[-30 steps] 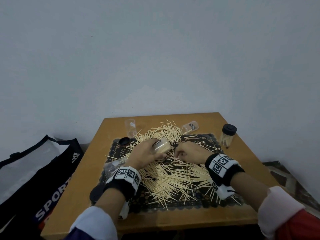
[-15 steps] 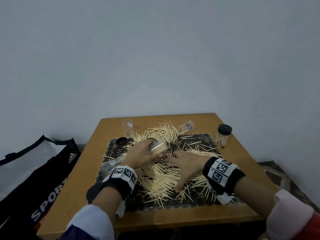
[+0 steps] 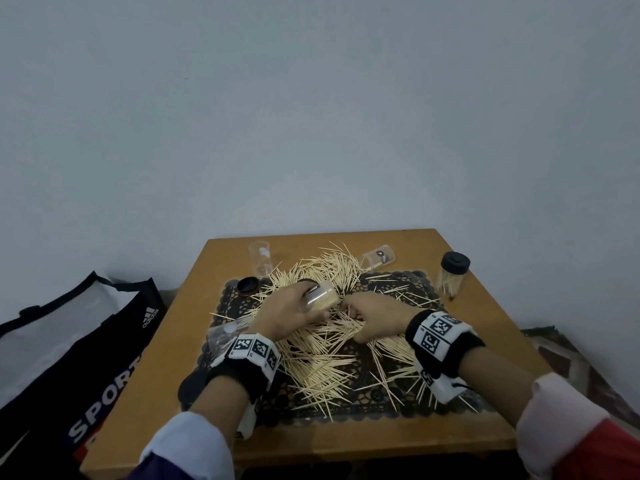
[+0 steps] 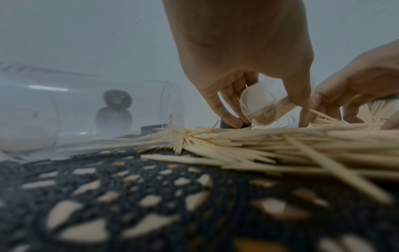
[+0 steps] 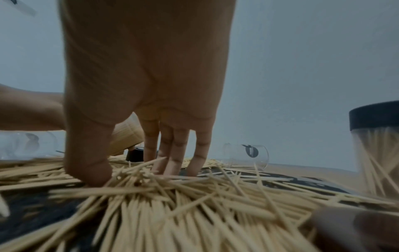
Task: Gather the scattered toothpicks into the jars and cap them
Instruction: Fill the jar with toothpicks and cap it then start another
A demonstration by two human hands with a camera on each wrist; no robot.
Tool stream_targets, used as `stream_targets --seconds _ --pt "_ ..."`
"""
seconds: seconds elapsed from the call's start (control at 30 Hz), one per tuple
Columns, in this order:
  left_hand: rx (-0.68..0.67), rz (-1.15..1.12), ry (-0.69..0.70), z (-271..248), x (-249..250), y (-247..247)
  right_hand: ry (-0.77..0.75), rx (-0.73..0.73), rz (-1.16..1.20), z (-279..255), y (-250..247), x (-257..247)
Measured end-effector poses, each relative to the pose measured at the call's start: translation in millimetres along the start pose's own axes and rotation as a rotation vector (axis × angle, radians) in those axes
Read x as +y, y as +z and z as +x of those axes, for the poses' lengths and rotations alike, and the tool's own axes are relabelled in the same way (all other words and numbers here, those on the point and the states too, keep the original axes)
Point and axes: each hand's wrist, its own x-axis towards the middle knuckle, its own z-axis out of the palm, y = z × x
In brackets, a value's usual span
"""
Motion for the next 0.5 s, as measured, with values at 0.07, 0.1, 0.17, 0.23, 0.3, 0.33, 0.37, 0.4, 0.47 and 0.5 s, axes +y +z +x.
stream_targets --seconds 0.07,0.1,0.17,0.23,0.3,0.33,0.37,0.4,0.47,0.5 --pt "0.003 -0.003 0.0 0.2 0.5 -0.2 0.005 0.013 -0.005 4.5 -0.9 0.5" --pt "0.003 -0.004 0.0 0.1 0.4 -0.2 0.008 0.017 -0.007 6.7 -1.3 0.9" --pt "-0.006 -0.005 -0.002 -0.1 0.4 0.1 0.016 0.025 -0.008 9.9 -1.5 2.0" --pt "-0.01 -0.004 -0.003 0.0 0.4 0.1 0.029 0.038 -0.001 11.8 -1.2 2.5" --pt "-0.01 -0.001 0.001 0.3 0.0 0.2 0.048 0.051 -0.017 12.0 -1.3 1.8" --pt "-0.01 0.0 0.004 0.2 -0.1 0.1 0.064 0.06 -0.031 12.1 -1.2 2.0" --pt "-0.008 -0.001 0.004 0.3 -0.3 0.2 0.079 0.072 -0.041 12.0 -1.3 2.4" --pt "-0.004 -0.003 0.007 0.2 -0.1 0.1 0.092 0.083 -0.045 12.0 -0.9 3.4" --pt "-0.001 -0.003 0.012 0.4 -0.9 0.7 0.104 0.101 -0.05 11.7 0.0 5.4" --pt "-0.004 -0.003 0.013 0.3 -1.0 1.0 0.101 0.108 -0.058 11.4 0.7 6.0"
